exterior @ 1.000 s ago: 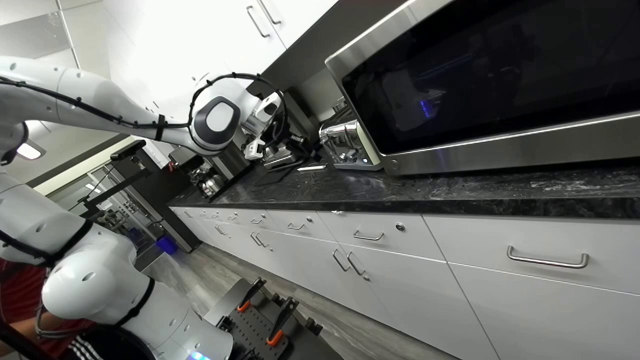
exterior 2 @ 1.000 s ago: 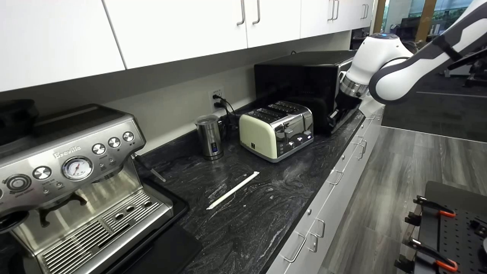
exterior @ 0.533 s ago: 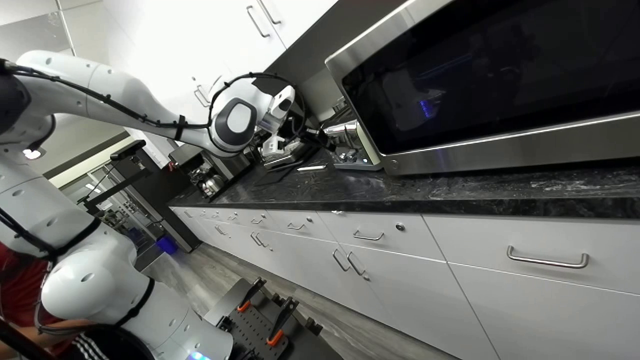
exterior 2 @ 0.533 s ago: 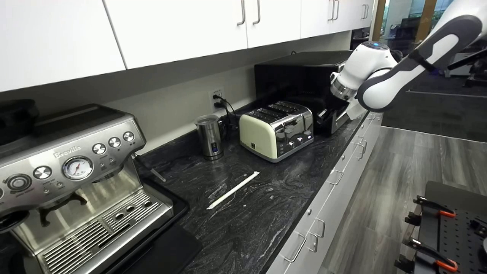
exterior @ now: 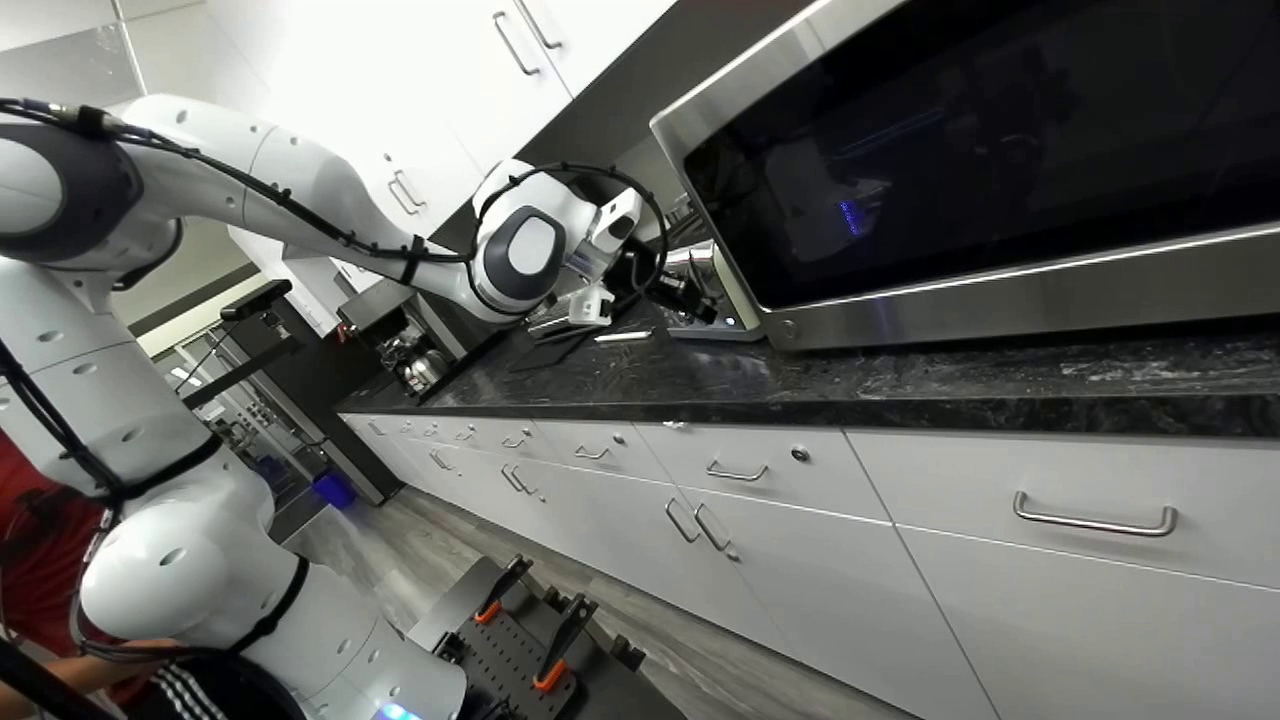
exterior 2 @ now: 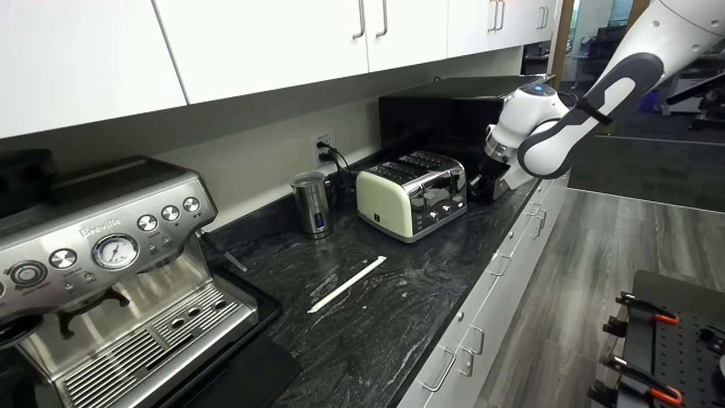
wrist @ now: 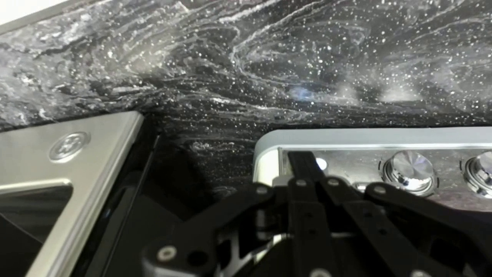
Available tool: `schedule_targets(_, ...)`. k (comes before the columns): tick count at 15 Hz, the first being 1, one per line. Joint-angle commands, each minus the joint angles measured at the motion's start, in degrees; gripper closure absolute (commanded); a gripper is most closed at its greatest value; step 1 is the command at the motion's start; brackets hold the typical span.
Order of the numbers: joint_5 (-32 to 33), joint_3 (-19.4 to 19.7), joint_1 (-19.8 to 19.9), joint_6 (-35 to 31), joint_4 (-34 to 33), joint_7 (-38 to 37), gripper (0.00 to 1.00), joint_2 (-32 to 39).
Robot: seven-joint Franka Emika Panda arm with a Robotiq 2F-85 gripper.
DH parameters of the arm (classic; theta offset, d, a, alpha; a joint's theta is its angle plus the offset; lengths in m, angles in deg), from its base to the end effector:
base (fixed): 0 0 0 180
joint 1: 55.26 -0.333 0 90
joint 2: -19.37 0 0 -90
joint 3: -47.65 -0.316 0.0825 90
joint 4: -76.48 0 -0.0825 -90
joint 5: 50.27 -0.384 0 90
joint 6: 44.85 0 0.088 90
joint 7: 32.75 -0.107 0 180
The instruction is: Flip up the toaster switch on the right
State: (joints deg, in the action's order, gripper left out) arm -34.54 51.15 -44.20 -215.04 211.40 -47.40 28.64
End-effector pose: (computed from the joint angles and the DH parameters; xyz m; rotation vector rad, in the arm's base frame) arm 0.5349 -0.1196 0.3093 2.9279 -0.3632 0.6743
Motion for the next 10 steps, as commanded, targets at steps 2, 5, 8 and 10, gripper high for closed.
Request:
schedule_targets(2,-0.94,-0.49,-0.04,0.44,-0.11,0.31,0.99,1.06)
schedule_targets(5,-0.99,-0.64,-0.06,0.60,-0.14,0.31,0.99,1.45)
schedule_targets(8,-0.72,-0.44,-0.19,0.40,-0.68,0.02,1.00,1.96)
schedule_targets(10,-5.26,1.37,-2.50,0.65,-1.48,3.09,1.00,3.00)
